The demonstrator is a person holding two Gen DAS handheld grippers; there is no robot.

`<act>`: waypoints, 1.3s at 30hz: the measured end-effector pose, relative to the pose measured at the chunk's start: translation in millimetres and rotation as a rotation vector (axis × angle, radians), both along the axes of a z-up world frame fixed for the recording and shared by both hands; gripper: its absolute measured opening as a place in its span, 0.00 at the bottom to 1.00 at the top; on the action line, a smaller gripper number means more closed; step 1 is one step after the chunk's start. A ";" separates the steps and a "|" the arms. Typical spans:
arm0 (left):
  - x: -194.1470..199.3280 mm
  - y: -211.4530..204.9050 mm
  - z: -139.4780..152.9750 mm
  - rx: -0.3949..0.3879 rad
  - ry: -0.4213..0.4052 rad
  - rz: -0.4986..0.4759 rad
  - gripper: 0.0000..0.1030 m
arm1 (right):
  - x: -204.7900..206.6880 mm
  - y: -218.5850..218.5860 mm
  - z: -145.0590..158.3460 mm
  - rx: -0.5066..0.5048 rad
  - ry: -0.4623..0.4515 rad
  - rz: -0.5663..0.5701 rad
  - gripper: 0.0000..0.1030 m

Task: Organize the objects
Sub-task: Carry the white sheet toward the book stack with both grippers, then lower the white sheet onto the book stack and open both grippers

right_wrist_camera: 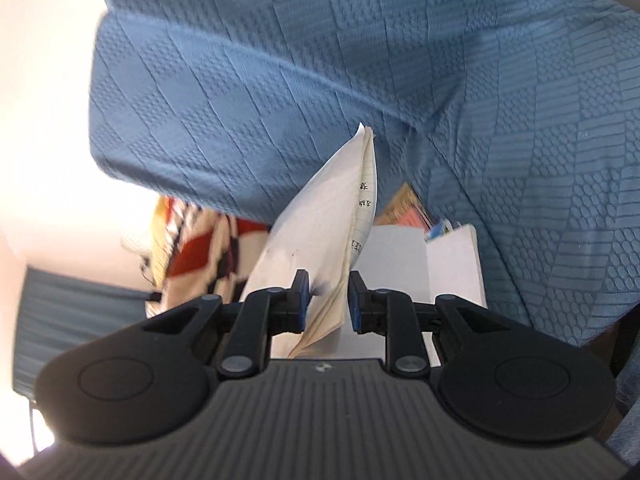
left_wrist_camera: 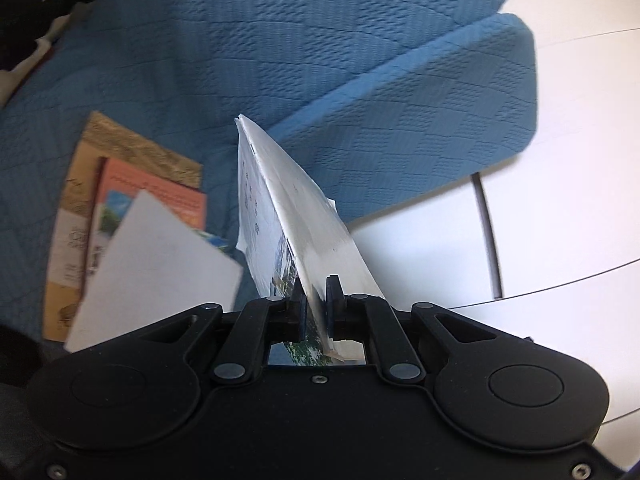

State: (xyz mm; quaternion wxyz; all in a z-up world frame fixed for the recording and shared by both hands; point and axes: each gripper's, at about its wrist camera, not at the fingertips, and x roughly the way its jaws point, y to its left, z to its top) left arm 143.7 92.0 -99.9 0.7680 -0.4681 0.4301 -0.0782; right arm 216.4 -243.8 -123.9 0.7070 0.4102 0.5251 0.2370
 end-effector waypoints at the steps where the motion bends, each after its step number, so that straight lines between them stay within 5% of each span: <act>1: -1.6 1.8 -4.9 0.007 0.005 0.000 0.08 | -0.3 4.3 -4.2 -0.014 0.000 0.014 0.24; 28: -24.4 10.7 -116.8 0.263 0.236 -0.077 0.19 | -29.0 70.9 -102.3 -0.403 -0.020 0.210 0.34; 34: -26.2 5.5 -123.9 0.297 0.250 -0.099 0.26 | -31.4 70.4 -107.9 -0.462 0.000 0.223 0.33; 39: -25.0 -4.9 -115.2 0.372 0.249 -0.114 0.45 | -32.0 70.9 -104.4 -0.492 0.003 0.247 0.36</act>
